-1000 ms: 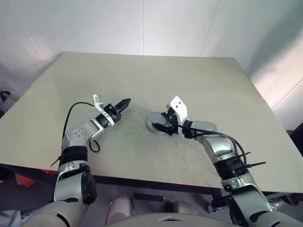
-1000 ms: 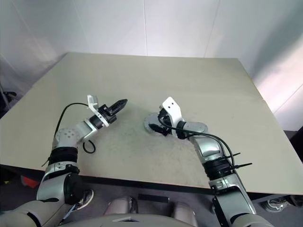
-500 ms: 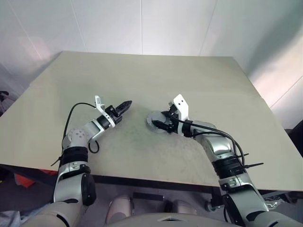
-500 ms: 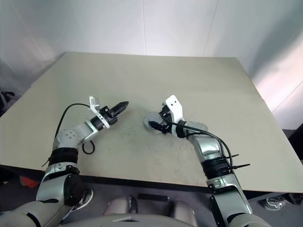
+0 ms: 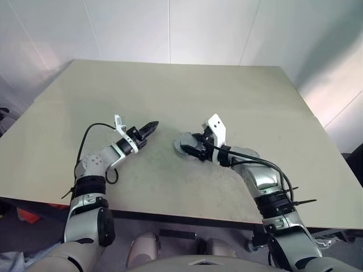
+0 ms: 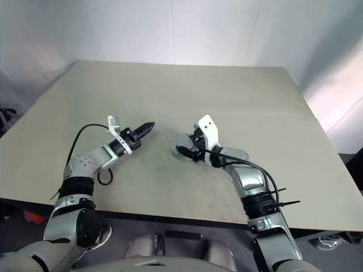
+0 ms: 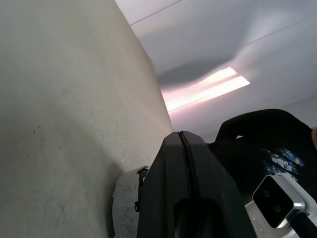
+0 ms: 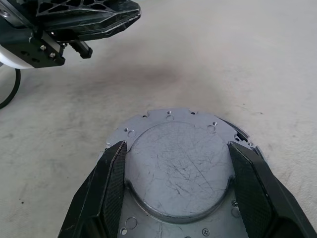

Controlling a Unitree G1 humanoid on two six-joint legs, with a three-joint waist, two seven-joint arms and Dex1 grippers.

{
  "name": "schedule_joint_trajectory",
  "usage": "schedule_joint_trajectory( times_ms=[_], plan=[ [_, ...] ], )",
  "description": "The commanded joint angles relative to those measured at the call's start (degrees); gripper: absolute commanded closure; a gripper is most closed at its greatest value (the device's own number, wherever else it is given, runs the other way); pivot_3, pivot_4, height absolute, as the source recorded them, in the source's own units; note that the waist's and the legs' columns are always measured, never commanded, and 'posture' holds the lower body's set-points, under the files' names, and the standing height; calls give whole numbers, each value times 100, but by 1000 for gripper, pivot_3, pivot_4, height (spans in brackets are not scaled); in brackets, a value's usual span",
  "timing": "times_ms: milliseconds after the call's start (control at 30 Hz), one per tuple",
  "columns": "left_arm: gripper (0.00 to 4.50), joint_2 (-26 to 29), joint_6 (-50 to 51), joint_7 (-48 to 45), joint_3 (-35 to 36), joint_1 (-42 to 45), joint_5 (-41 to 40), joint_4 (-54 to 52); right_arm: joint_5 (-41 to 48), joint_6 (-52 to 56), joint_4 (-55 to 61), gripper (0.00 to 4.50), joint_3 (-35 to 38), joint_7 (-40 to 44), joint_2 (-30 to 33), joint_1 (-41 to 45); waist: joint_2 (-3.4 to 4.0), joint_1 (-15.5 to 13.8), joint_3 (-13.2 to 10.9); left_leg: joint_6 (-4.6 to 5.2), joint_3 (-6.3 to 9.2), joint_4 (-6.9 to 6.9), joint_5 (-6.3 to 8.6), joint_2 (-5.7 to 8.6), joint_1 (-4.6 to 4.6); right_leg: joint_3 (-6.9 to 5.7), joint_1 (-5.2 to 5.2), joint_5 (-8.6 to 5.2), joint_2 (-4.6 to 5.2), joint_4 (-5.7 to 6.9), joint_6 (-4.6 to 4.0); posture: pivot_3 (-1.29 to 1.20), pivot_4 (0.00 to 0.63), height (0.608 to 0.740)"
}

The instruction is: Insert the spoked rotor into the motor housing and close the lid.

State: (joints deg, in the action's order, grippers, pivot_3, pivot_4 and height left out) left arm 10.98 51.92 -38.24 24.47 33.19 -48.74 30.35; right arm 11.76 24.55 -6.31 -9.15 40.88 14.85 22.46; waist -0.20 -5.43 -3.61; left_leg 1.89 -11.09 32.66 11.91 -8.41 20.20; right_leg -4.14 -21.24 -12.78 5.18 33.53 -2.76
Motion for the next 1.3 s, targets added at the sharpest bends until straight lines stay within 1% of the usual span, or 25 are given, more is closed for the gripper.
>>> schedule_joint_trajectory(
  times_ms=[33, 233, 600, 733, 867, 1033, 1300],
  plan=[
    [4500, 75, -41, -102, 12, 88, -36, -47, 87, -74, 215, 1393, 72, -34, -41, 50, 0, 0, -2, 0, 0, 0, 0, 0, 2, 0, -2, 0, 0, 0, 0, 0, 0, 740],
    [4500, 133, -78, -124, 78, 65, -49, -5, -318, -402, -277, 1393, 25, -420, -58, 242, 0, 3, -3, 0, -1, 8, 0, -1, 0, 0, 0, 0, 0, 8, 0, 0, 0, 740],
    [4500, 176, -54, -95, 128, -43, -81, -72, -501, -587, -467, 1393, -108, -388, -17, 264, -1, 3, -4, 0, -1, 24, 0, -6, -9, 0, 8, 4, 0, 22, -5, 0, 0, 740],
    [4500, 163, -65, -90, 111, -75, -69, -92, -148, -499, -311, 1393, 161, -318, -112, 313, 0, 4, -4, 1, -1, 27, 0, -6, -9, 0, 8, 4, 0, 24, -6, 0, 0, 740],
    [4500, 161, -78, -85, 99, -76, -57, -86, -97, -551, -61, 1393, 142, -210, -59, 263, 0, 2, -5, 1, -1, 29, 0, -7, -6, 0, 7, 5, 0, 23, -7, 0, 0, 740],
    [4500, 161, -99, -95, 89, -66, -44, -64, -111, -530, 154, 1393, 111, -175, -19, 214, 0, 2, -8, 0, -1, 30, 0, -7, 4, -1, -2, 5, 0, 23, -7, 0, 0, 740],
    [4500, 177, -134, -114, 62, -28, -8, -11, -424, -673, -131, 1393, -54, -247, 52, 188, -1, -3, -9, 0, -1, 35, 0, -7, 10, -2, -2, 5, 0, 23, -7, 0, 0, 740]
  ],
)
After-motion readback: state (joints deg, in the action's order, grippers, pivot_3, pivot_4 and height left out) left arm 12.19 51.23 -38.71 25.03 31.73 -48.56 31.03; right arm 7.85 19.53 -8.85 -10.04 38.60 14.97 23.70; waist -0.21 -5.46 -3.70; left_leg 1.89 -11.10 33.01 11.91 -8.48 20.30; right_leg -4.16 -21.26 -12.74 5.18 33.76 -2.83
